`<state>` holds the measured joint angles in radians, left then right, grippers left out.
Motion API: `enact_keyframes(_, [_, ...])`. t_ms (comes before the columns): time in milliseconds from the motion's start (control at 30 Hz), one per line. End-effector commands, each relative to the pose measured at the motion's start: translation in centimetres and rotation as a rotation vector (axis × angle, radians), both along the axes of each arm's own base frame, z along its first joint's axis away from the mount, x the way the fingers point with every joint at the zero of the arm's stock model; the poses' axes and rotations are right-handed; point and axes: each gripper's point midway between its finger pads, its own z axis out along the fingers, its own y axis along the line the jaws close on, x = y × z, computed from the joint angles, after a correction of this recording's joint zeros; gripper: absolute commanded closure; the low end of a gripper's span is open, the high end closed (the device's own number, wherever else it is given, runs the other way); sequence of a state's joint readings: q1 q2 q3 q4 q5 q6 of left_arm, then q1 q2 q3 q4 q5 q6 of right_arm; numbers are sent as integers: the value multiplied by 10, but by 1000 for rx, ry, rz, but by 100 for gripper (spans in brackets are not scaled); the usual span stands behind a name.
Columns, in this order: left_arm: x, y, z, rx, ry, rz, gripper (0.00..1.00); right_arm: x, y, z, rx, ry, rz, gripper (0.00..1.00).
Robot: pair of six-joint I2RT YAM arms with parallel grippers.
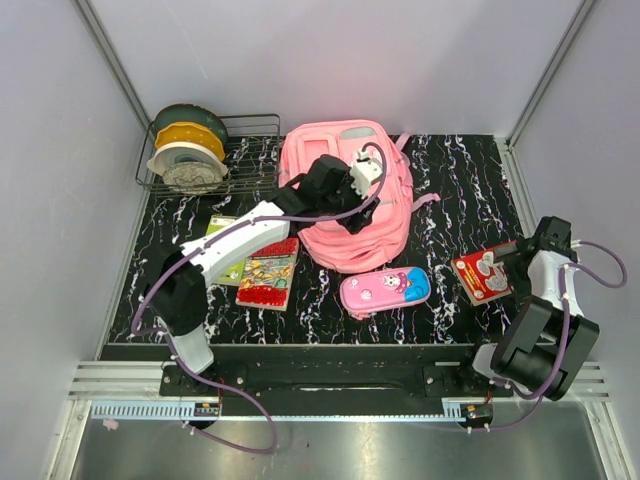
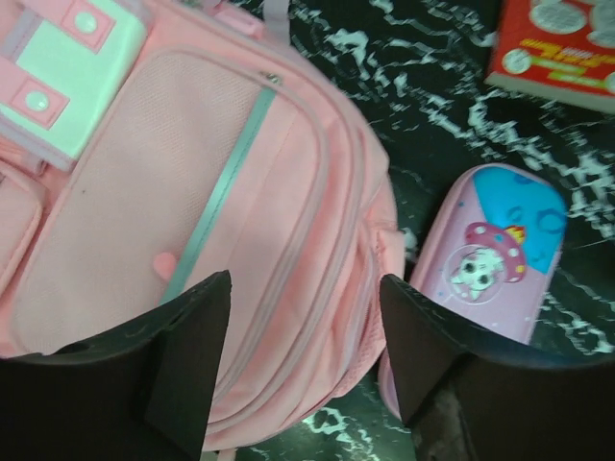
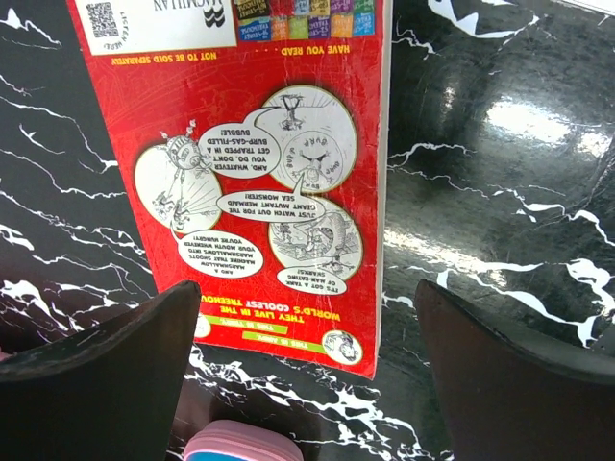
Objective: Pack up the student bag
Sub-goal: Pick up the book from the center of the board.
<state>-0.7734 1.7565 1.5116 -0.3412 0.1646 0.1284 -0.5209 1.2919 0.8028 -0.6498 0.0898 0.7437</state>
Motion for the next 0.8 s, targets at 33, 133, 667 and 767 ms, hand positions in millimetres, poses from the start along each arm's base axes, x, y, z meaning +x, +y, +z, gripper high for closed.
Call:
enact_keyframes(33, [-29, -43, 109, -305, -44, -166, 23, -2, -9, 4, -39, -21, 11, 0])
enact_keyframes(133, [-33, -74, 116, -342, -34, -270, 13, -5, -10, 4, -40, -20, 8, 0])
enact_keyframes(667, [-8, -204, 34, -431, 31, -472, 1, 1, -6, 2, -9, -79, 24, 0])
enact_keyframes(767, [-3, -215, 15, -438, 47, -432, 1, 2, -1, 6, -1, -116, 23, 0])
